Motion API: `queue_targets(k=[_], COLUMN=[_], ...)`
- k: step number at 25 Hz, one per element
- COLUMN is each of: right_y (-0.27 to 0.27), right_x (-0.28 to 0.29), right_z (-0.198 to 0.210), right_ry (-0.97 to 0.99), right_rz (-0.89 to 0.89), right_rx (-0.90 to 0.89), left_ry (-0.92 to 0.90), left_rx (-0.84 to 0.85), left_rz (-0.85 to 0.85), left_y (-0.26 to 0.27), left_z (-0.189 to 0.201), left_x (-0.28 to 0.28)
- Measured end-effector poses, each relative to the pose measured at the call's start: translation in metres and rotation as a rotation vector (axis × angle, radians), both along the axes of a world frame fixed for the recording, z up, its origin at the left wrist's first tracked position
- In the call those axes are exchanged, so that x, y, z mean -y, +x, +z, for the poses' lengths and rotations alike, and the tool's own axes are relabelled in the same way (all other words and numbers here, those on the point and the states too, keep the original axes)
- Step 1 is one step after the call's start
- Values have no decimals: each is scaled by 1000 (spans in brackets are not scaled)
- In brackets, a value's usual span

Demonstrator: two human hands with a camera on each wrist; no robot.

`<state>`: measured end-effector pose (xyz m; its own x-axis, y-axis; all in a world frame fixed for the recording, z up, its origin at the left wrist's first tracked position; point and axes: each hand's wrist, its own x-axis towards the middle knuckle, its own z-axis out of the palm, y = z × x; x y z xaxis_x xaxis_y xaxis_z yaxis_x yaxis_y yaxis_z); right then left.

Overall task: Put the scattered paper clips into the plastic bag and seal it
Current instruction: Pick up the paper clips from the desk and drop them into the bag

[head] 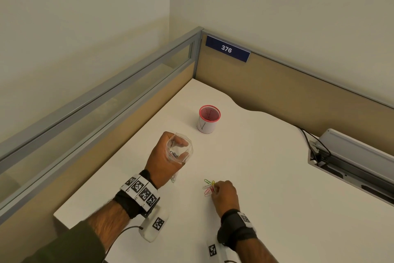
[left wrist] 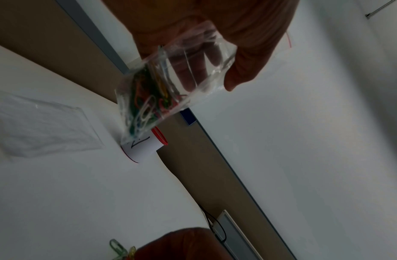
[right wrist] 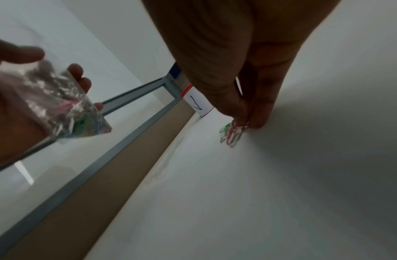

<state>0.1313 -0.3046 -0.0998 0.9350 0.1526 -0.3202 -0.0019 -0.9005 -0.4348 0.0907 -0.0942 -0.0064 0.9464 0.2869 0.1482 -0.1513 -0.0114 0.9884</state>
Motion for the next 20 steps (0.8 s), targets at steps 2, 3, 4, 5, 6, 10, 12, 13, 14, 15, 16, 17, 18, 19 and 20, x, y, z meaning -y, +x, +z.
queue_targets(k=[2,3,4,5,6,10,12,13,14,15,16,17,18,19,20], right_y=[11,16,20,24,26,22,19,18,17,17,16,15,15,14,13], right_x=[-5,-6,-5,-4,-5,-6,4,9,15,20,22,23,23,21,19], right_z=[6,10,12,13,13,1,-1,0,1,3,5,5,5,5,4], right_ry=[83,98,98,78,50,-95,-108,-104,-98,-89,-83,-88,-111,-142,-169], right_rz=[-57,-59,-27,38,129,485,560,582,592,595,605,626,662,701,735], right_rx=[24,51,74,74,66,102,142,145,132,113,96,83,80,89,107], left_ry=[49,53,39,32,39,45,49,54,52,39,32,36,49,62,70], left_rx=[6,4,-4,-8,-6,9,17,17,14,12,9,7,7,8,9], left_rz=[8,12,12,9,11,3,6,5,4,7,13,16,11,4,-5], left_y=[0,-1,-1,-1,-1,-4,-5,-5,-5,-5,-5,-4,-4,-5,-5], left_z=[2,4,6,7,8,9,9,9,10,10,10,9,9,8,7], left_x=[1,0,-1,-1,-2,1,1,0,0,0,-1,0,1,3,4])
